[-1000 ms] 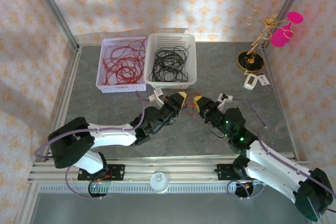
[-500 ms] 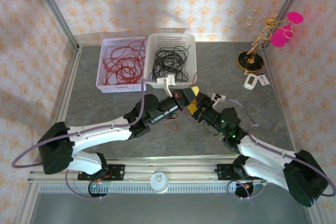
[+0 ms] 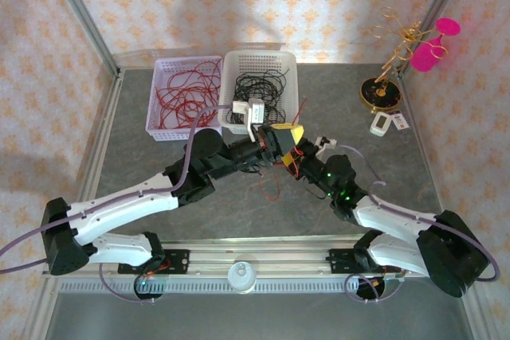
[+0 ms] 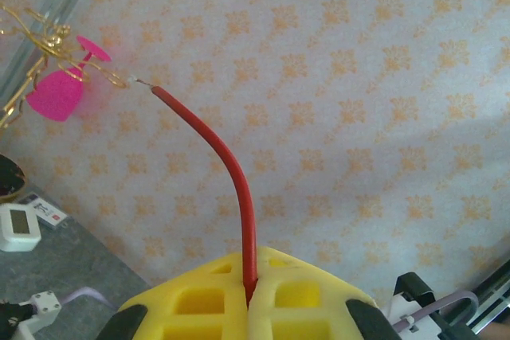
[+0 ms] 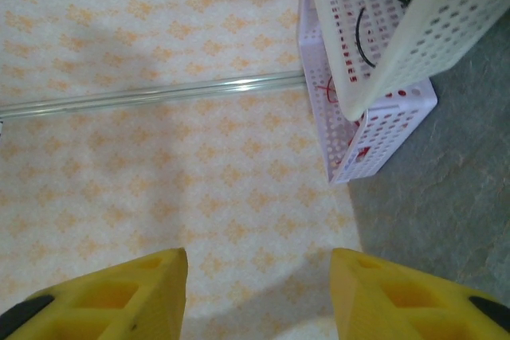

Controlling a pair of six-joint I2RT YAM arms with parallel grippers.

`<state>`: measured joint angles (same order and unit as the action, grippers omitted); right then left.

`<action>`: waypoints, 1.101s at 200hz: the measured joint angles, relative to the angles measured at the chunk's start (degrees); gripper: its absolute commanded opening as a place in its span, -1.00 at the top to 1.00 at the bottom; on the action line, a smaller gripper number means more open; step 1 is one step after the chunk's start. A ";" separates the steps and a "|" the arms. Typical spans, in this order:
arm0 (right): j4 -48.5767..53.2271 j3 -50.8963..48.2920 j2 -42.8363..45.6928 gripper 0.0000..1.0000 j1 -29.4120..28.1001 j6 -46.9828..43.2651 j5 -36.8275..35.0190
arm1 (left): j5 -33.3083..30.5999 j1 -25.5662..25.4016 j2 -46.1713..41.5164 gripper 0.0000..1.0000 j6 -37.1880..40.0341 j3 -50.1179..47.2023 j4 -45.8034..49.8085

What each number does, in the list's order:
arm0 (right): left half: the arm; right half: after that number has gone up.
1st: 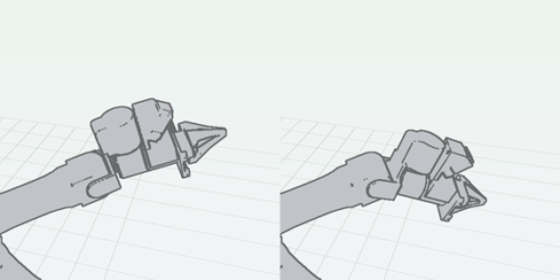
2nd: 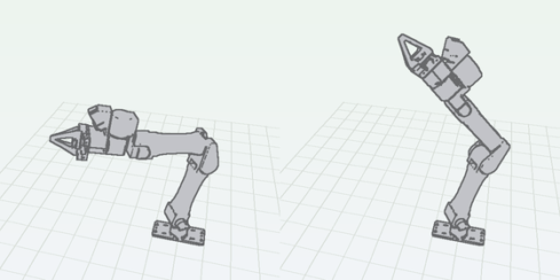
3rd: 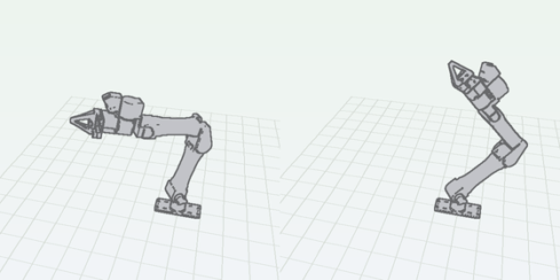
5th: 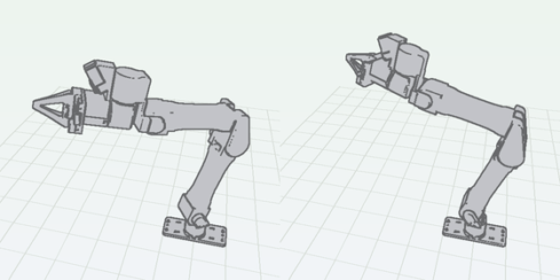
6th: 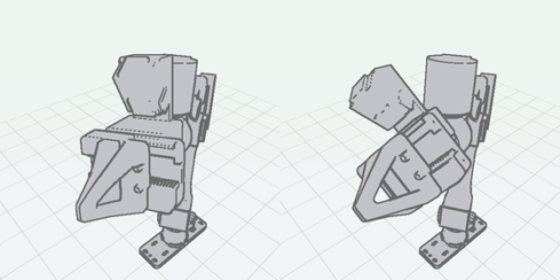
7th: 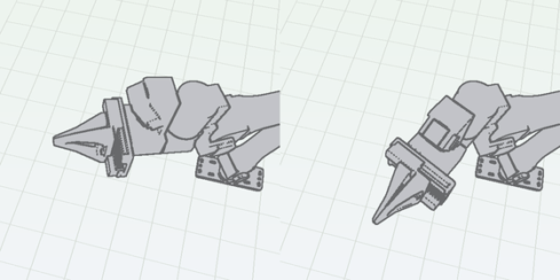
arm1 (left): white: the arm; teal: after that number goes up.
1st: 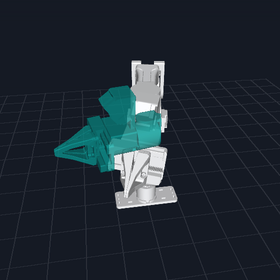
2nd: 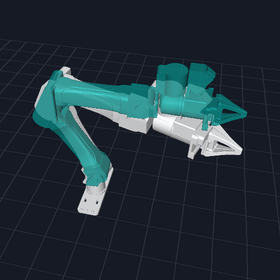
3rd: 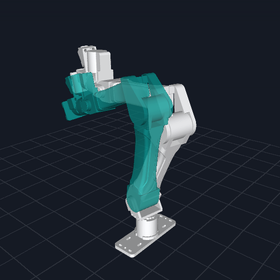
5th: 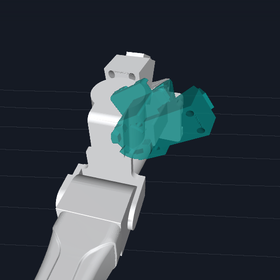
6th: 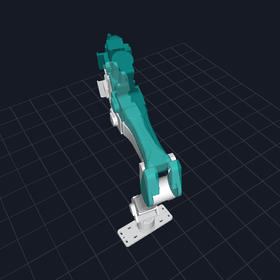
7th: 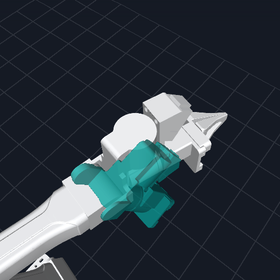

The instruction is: Untangle the cables

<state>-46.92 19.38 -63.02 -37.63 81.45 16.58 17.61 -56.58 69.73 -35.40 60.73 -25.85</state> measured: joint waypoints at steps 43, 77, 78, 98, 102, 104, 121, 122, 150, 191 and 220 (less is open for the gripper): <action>4.04 0.11 -0.07 -0.14 1.88 -7.30 -0.92 | -0.70 0.00 -2.08 1.00 4.02 3.56 5.20; 20.94 4.24 3.43 -0.34 4.81 -26.53 -1.79 | -4.81 0.00 -2.56 1.00 6.47 7.41 11.67; 21.90 4.74 3.54 -0.35 4.83 -27.41 -2.03 | -5.03 0.00 -2.56 1.00 6.54 7.61 11.98; 31.50 10.67 4.72 -0.36 6.95 -39.23 -2.03 | -6.82 0.00 -2.67 1.00 7.63 9.53 15.06; 32.70 11.45 4.90 -0.34 8.00 -41.29 -1.40 | -7.17 0.00 -2.75 1.00 7.96 9.88 15.63; 33.22 11.76 4.98 -0.34 8.57 -42.10 -0.72 | -7.26 0.00 -2.75 1.00 8.07 10.03 15.96; 36.09 12.63 5.07 -0.29 13.70 -47.56 4.76 | -7.74 0.00 -2.89 1.00 8.85 11.43 18.10; 36.20 12.63 5.07 -0.29 13.86 -47.74 4.98 | -7.76 0.00 -2.89 1.00 8.92 11.52 18.14; 36.50 9.90 4.66 -0.26 16.04 -49.11 14.78 | -8.04 0.00 -3.13 1.00 10.01 13.51 20.31; 33.53 7.74 -1.20 -0.25 10.34 -49.11 23.76 | -8.26 0.00 -4.07 1.00 10.47 13.62 21.75; 31.04 8.92 -6.49 -0.21 6.14 -49.55 26.51 | -8.79 0.00 -4.13 1.00 10.47 13.62 22.49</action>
<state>-15.88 28.29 -69.52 -31.48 31.90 43.09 8.82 -56.58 65.60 -24.93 74.35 -3.36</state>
